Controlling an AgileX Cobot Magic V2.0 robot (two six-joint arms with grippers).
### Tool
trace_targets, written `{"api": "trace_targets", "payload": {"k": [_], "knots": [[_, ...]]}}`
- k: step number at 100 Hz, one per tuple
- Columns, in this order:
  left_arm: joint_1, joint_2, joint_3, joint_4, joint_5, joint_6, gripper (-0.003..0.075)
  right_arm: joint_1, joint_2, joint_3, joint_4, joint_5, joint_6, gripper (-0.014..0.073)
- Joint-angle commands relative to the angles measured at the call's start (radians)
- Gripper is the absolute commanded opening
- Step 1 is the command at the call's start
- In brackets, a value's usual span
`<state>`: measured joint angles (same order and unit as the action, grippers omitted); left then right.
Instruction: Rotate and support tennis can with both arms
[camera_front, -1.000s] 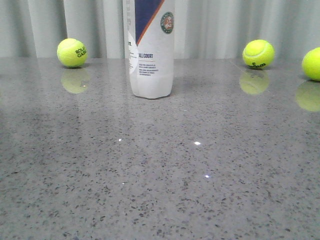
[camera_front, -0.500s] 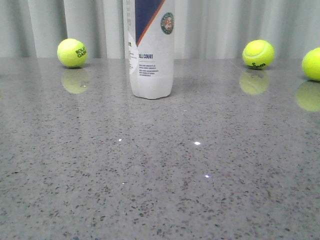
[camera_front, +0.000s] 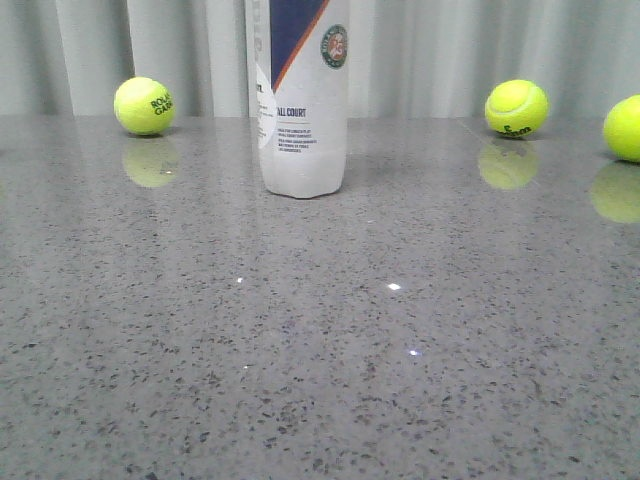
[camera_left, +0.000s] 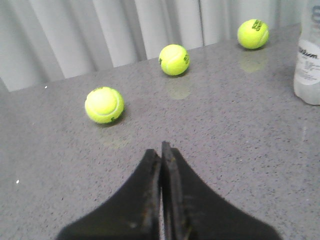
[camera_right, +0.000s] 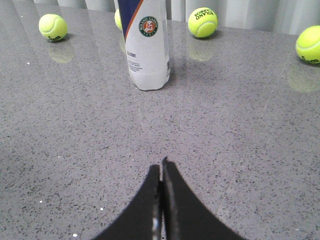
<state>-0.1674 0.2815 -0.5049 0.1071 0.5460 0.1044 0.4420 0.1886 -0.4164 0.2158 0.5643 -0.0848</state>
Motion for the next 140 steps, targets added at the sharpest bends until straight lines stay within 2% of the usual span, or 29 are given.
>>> {"api": "trace_targets", "payload": {"k": [1, 10, 21, 32, 40, 49, 55, 68, 86, 89, 98, 108, 140], "knots": [[0.002, -0.004, -0.003, 0.118, -0.085, -0.132, -0.0019, -0.003, 0.010, -0.023, -0.003, -0.073, -0.004, -0.0061], [0.002, -0.010, 0.011, 0.198, -0.087, -0.175, -0.0018, -0.003, 0.010, -0.023, -0.003, -0.073, -0.004, -0.0061], [0.005, -0.026, 0.038, 0.212, -0.098, -0.189, -0.0018, -0.003, 0.010, -0.023, -0.003, -0.073, -0.004, -0.0061], [0.039, -0.063, 0.104, 0.177, -0.161, -0.189, -0.0019, -0.003, 0.010, -0.023, -0.003, -0.073, -0.004, -0.0061], [0.074, -0.101, 0.180, 0.151, -0.262, -0.189, -0.0019, -0.003, 0.010, -0.023, -0.003, -0.073, -0.004, -0.0061], [0.100, -0.149, 0.264, 0.056, -0.375, -0.185, -0.0019, -0.003, 0.010, -0.023, -0.003, -0.073, -0.004, -0.0061], [0.113, -0.180, 0.323, -0.001, -0.412, -0.177, -0.0019, -0.003, 0.010, -0.023, -0.003, -0.073, -0.004, -0.0061], [0.136, -0.246, 0.435, -0.027, -0.466, -0.177, -0.0019, -0.003, 0.010, -0.023, -0.003, -0.073, -0.004, -0.0061], [0.159, -0.325, 0.554, -0.052, -0.505, -0.176, -0.0019, -0.003, 0.010, -0.023, -0.003, -0.073, -0.004, -0.0061], [0.159, -0.322, 0.549, -0.052, -0.458, -0.176, -0.0019, -0.003, 0.010, -0.023, -0.003, -0.074, -0.004, -0.0061], [0.160, -0.322, 0.550, -0.054, -0.443, -0.143, -0.0019, -0.003, 0.010, -0.023, -0.003, -0.073, -0.004, -0.0061], [0.160, -0.322, 0.550, -0.054, -0.448, -0.092, -0.0019, -0.003, 0.010, -0.023, -0.003, -0.073, -0.004, -0.0061], [0.158, -0.322, 0.550, -0.058, -0.453, -0.092, -0.0018, -0.003, 0.010, -0.023, -0.003, -0.073, -0.004, -0.0061]]}}
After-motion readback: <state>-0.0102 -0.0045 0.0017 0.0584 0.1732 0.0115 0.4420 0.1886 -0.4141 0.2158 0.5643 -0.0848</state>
